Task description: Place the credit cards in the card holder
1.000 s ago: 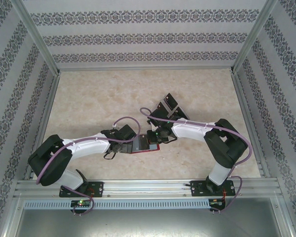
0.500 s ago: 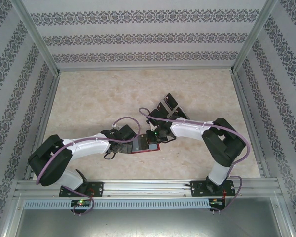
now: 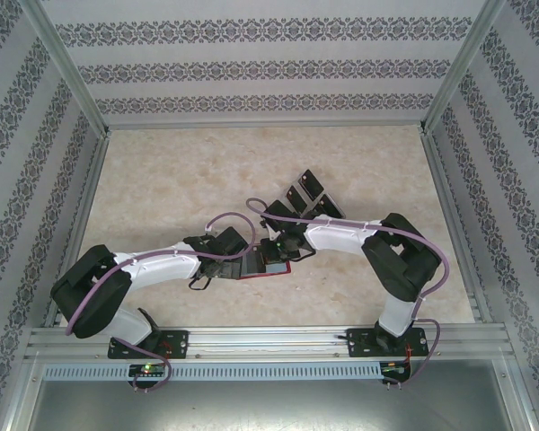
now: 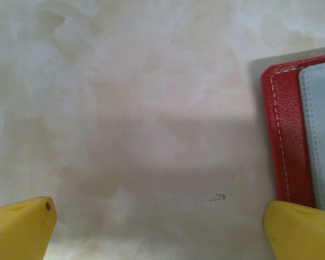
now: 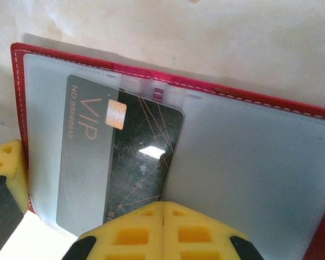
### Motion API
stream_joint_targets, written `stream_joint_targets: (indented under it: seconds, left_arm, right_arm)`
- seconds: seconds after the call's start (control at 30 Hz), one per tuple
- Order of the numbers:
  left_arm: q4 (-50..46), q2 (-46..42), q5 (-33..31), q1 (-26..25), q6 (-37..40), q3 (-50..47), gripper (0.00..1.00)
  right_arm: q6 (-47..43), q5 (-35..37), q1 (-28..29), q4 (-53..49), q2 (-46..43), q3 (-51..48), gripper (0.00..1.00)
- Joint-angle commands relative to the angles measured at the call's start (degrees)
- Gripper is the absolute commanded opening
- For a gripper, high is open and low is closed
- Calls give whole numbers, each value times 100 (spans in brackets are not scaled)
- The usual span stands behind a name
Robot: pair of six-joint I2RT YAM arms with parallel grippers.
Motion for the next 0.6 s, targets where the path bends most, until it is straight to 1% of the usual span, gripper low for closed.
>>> stream_joint_targets:
  seconds: [0.0,0.57]
  left_arm:
    - [125,123,58,50,-27,-116,100]
    - [160,136,84,54,-27,-136,100]
  right_arm:
    - [133,-128,65,90,144,149,0]
    - [408,-367,126,411,242,220,0]
